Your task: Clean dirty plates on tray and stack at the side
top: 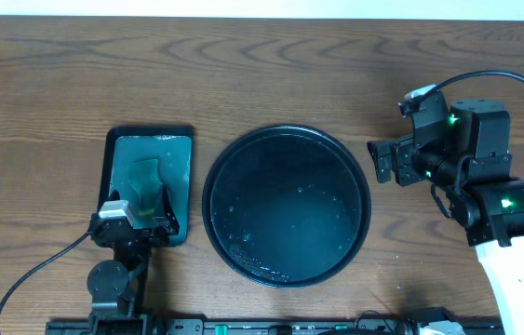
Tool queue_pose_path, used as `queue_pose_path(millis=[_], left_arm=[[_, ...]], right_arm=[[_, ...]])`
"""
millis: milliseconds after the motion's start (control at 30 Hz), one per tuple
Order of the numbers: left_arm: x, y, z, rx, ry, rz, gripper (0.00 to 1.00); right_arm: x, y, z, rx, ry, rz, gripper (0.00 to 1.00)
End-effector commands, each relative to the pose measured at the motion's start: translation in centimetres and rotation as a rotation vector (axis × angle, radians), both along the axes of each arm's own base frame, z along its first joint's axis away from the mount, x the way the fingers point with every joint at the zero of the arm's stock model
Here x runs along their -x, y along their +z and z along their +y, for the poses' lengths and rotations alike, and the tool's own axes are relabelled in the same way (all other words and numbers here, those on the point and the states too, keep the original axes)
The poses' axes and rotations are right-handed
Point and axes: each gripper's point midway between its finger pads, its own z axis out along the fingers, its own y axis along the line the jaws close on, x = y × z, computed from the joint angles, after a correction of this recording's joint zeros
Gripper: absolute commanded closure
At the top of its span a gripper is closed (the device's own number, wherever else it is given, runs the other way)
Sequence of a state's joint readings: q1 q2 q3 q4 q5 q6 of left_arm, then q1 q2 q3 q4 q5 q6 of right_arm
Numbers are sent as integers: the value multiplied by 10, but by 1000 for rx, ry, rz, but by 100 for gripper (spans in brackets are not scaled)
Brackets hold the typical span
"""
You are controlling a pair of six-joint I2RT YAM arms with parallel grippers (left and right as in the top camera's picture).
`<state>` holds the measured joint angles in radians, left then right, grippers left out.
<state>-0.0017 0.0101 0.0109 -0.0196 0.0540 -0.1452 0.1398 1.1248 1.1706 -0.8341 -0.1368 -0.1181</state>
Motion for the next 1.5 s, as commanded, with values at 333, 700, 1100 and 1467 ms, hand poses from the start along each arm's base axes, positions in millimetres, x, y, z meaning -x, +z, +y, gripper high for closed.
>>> queue_pose_path(millis=[333, 700, 1100, 1467], left_arm=[[1, -14, -1, -15, -9, 48, 8], [1, -14, -1, -15, -8, 48, 8], [1, -14, -1, -15, -9, 48, 8], [1, -14, -1, -15, -9, 48, 8]], right_arm=[[-1, 5, 1, 9, 9, -14, 1], [-1, 5, 1, 9, 9, -14, 1], [30, 28, -16, 41, -43, -121, 1], [86, 50, -18, -64, -30, -624, 1]])
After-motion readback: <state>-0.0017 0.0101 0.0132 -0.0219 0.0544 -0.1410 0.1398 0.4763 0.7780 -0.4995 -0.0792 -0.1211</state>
